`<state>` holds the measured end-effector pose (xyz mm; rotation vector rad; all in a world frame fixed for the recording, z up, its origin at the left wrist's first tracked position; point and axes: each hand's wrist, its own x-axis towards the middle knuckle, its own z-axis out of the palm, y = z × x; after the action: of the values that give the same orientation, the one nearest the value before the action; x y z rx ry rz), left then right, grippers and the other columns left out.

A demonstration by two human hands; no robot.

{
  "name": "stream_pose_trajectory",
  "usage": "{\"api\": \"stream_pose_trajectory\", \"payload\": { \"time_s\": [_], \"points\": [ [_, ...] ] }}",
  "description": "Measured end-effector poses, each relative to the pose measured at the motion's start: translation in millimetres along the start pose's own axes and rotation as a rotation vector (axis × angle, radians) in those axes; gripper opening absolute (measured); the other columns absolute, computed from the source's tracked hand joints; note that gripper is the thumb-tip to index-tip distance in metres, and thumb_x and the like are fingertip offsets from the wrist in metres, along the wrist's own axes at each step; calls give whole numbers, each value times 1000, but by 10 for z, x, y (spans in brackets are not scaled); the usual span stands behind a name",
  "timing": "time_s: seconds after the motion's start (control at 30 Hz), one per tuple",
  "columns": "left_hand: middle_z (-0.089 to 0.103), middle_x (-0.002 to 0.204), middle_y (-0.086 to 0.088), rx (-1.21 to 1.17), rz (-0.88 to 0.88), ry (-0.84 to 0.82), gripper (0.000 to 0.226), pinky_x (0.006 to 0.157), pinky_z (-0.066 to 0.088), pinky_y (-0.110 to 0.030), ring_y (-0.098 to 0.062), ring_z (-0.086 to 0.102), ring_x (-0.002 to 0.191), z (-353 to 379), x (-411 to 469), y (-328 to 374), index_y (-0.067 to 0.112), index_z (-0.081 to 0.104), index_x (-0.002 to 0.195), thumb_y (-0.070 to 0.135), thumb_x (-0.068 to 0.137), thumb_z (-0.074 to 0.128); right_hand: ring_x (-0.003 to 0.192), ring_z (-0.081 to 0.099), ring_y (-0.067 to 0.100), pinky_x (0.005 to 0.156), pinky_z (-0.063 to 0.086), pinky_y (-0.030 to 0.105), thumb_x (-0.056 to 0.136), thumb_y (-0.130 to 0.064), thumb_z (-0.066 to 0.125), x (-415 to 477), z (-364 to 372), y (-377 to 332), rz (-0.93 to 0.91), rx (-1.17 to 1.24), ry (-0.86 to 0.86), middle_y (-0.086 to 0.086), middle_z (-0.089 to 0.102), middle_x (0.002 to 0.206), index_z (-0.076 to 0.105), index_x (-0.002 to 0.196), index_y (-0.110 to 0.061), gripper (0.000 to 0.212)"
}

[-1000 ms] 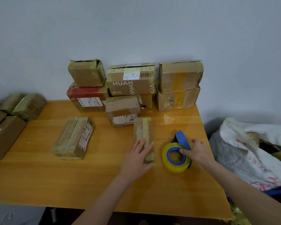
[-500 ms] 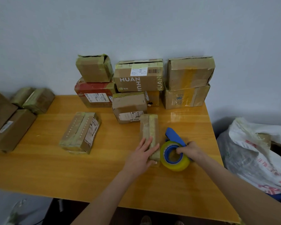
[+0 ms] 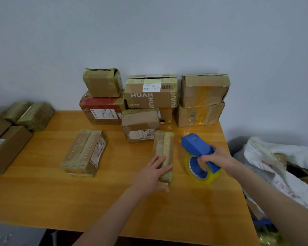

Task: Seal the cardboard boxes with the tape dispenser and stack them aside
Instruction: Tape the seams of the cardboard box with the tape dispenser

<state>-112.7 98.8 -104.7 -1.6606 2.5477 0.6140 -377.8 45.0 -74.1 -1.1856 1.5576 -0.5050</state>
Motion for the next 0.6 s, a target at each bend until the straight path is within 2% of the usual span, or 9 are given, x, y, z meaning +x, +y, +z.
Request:
{"api": "stream_pose_trajectory", "payload": {
  "time_s": [0.07,0.13,0.17,0.23,0.27,0.33,0.4,0.53,0.6],
  "points": [
    [11,159,11,-213,-68,151,71,114,33,-41,-14,16,146,-69,-7,32,37,35,146,54,83,63,87,66,18,66,49,25,58,-17,82,-145,-164,-163,-83,-48,-47,3,65,100,59,106,-24,54],
    [33,152,4,-556,-240,308,63,108,41,-41,-14,37,135,-216,15,64,28,42,142,50,86,60,84,66,7,64,48,17,58,-15,81,-280,-273,-291,-163,-109,-108,-2,64,102,57,107,-31,57],
    [43,145,1,-786,-323,308,66,104,45,-40,-15,46,128,-313,27,80,23,44,141,54,85,59,81,66,2,62,48,14,61,-13,83,-338,-305,-347,-202,-140,-136,-3,63,103,56,108,-31,57],
    [55,134,-4,-1241,-418,180,80,98,50,-39,-18,56,117,-469,40,101,15,43,140,63,77,53,80,65,0,63,49,13,60,-16,82,-439,-331,-446,-271,-194,-183,-4,62,104,55,111,-31,59],
    [57,132,-5,-1366,-428,112,82,97,51,-40,-21,58,115,-525,42,122,13,44,139,66,76,52,82,65,0,65,49,13,58,-20,80,-484,-333,-487,-299,-216,-200,-5,63,103,55,111,-32,60],
    [60,128,-6,-1454,-416,19,78,93,53,-40,-22,61,113,-578,33,168,11,48,134,67,79,52,87,65,0,68,50,15,55,-26,79,-551,-295,-549,-340,-268,-235,-9,63,104,55,113,-34,64],
    [69,114,-4,-1497,-436,-4,62,82,57,-35,-18,66,103,-576,38,220,11,58,121,60,84,56,92,64,1,72,52,19,55,-28,80,-579,-242,-576,-367,-336,-275,-10,62,107,54,116,-36,67],
    [72,70,5,-1475,-465,149,17,62,53,-21,-5,66,66,-529,2,208,11,68,91,27,91,63,95,63,3,77,54,25,63,-20,83,-596,-140,-583,-402,-415,-321,-9,61,109,52,119,-36,66],
    [69,62,7,-1388,-458,226,15,58,52,-18,-3,61,59,-528,-37,183,12,67,82,23,91,63,95,62,3,78,55,26,66,-20,86,-606,-92,-573,-425,-475,-309,-12,60,109,51,117,-37,64]
  ]
}}
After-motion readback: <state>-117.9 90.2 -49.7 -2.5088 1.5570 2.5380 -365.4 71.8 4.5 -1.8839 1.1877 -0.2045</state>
